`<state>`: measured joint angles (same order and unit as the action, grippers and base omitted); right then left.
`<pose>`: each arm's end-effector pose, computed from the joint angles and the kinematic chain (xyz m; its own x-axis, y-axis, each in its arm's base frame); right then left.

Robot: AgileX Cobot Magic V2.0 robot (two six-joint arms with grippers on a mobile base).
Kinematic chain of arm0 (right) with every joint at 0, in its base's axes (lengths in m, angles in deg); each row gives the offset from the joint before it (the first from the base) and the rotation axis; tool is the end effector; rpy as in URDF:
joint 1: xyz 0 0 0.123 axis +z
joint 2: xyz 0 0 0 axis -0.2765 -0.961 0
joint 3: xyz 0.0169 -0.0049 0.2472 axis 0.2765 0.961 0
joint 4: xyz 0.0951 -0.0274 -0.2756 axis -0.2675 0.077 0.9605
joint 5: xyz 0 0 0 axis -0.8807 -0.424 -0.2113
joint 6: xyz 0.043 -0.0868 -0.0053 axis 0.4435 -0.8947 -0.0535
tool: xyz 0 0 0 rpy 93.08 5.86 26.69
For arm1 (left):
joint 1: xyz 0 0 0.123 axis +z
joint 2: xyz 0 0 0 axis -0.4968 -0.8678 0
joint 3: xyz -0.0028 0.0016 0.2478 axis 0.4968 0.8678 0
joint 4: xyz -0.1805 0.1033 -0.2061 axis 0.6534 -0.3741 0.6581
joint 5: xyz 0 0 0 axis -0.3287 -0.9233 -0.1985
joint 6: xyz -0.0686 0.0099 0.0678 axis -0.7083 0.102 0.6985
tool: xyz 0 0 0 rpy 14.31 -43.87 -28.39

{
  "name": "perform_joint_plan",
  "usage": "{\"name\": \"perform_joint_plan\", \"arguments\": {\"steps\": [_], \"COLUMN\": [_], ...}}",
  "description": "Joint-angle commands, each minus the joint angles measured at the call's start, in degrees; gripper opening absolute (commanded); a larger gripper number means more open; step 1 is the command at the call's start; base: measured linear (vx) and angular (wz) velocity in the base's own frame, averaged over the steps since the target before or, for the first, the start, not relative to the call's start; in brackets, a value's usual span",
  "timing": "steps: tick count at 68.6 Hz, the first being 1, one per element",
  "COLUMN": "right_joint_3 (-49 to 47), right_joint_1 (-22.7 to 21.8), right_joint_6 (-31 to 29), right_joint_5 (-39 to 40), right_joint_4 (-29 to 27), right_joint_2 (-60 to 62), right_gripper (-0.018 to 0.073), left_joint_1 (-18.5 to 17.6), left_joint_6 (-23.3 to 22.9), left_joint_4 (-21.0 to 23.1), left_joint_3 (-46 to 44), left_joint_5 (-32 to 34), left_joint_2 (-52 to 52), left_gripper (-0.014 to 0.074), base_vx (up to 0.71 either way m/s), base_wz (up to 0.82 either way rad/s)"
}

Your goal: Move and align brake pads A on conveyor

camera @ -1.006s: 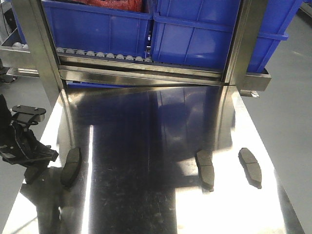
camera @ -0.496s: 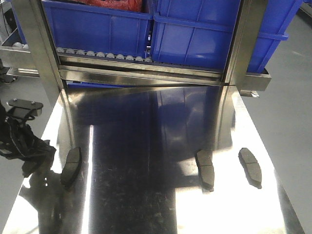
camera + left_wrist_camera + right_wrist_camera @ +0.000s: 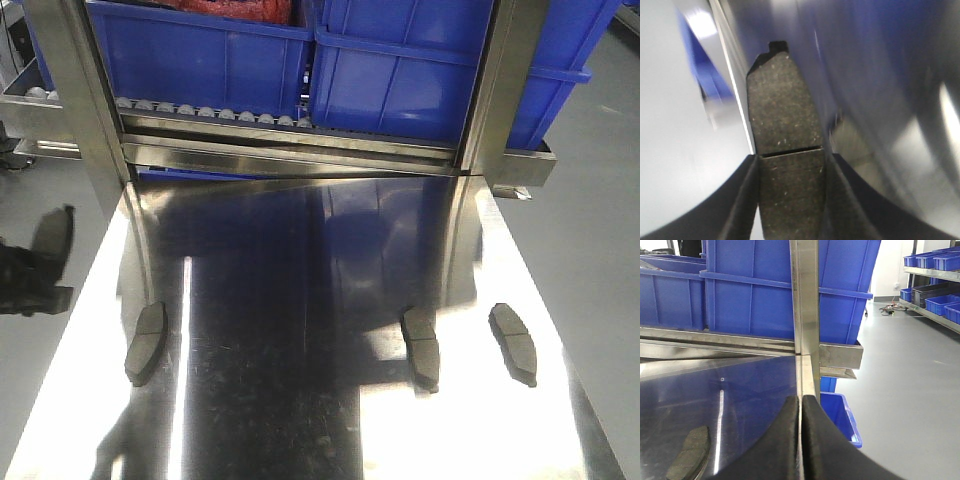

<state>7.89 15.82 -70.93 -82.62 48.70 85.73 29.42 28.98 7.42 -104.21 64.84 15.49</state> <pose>0.1420 -0.0006 0.1934 -0.0426 0.0293 -0.9987 0.0040 0.9996 0.0291 0.2857 -0.0164 0.2203 -0.6183 0.1686 -0.7677 0.2265 0.9735 0.0314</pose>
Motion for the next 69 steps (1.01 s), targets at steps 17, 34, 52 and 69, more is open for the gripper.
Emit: {"name": "perform_joint_plan", "arguments": {"steps": [17, 34, 52, 69], "right_joint_3": [0.2, 0.2, 0.2, 0.2], "right_joint_1": [-0.3, -0.3, -0.3, -0.3], "right_joint_6": [-0.2, -0.2, -0.2, -0.2], "right_joint_5": [4.1, 4.1, 4.1, 4.1], "right_joint_4": [0.1, 0.1, 0.1, 0.1], "right_joint_2": [0.9, 0.9, 0.9, 0.9], "right_gripper": [-0.0008, -0.0008, -0.0008, -0.0008], "left_joint_1": [-0.2, -0.2, -0.2, -0.2], "left_joint_6": [2.1, 2.1, 2.0, 2.0], "left_joint_4": [6.3, 6.2, 6.2, 6.2], "left_joint_3": [15.7, 22.7, 22.6, 22.6], "left_joint_5": [13.8, 13.8, 13.1, 13.1], "left_joint_2": [29.9, 44.6, 47.9, 47.9], "left_gripper": [0.0137, 0.0137, 0.0137, 0.0137], "base_vx": [0.0, 0.0, 0.0, 0.0], "base_wz": [0.0, 0.0, 0.0, 0.0]}}
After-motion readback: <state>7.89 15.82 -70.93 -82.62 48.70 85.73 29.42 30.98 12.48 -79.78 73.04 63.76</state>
